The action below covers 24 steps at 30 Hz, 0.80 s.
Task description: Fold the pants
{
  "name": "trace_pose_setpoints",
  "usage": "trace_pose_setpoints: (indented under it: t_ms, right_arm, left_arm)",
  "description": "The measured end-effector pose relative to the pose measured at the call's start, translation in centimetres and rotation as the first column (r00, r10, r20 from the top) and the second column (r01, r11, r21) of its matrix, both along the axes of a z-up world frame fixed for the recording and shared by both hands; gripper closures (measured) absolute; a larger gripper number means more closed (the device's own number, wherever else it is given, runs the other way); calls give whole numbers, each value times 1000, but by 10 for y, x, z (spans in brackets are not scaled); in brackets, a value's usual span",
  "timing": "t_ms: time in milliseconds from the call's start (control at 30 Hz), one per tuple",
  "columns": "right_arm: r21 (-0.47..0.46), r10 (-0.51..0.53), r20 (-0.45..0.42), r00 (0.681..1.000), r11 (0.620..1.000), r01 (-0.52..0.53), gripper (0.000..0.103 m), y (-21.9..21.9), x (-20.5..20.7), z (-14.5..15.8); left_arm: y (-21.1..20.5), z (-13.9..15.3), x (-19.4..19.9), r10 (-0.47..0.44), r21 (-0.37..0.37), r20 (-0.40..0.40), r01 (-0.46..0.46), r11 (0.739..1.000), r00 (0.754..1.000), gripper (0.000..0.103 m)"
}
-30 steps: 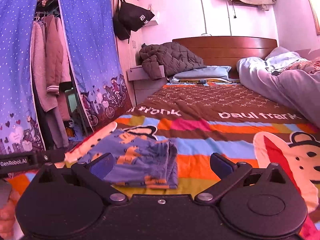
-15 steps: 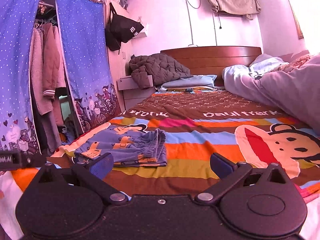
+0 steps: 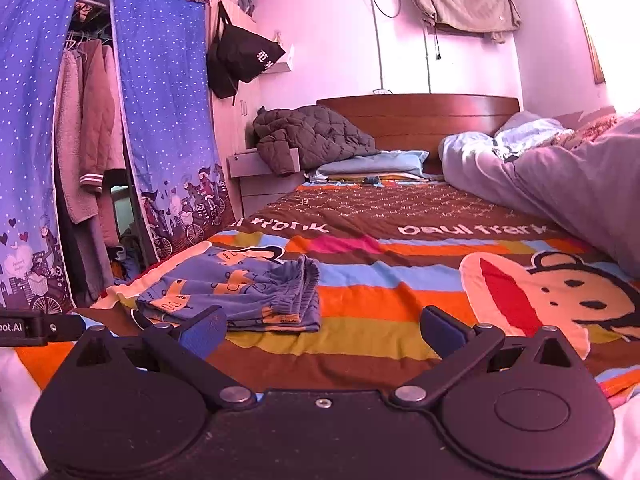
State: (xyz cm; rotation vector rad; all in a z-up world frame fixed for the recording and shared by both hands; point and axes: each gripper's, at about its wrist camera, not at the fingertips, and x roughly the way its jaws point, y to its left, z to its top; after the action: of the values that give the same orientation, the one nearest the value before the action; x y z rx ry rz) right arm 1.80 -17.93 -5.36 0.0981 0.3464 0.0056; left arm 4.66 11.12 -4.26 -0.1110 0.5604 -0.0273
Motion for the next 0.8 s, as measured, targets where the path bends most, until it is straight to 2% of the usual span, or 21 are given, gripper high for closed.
trace_pose_setpoints:
  t_ms: [367, 800]
  right_arm:
    - [-13, -18, 8, 1000, 1000, 18, 1, -4, 0, 1]
    - [-28, -29, 0, 1000, 999, 29, 1, -3, 0, 1]
  left_arm:
    - [2, -2, 1, 2, -38, -23, -3, 999, 1000, 0]
    - [2, 0, 3, 23, -4, -30, -23, 1000, 999, 0]
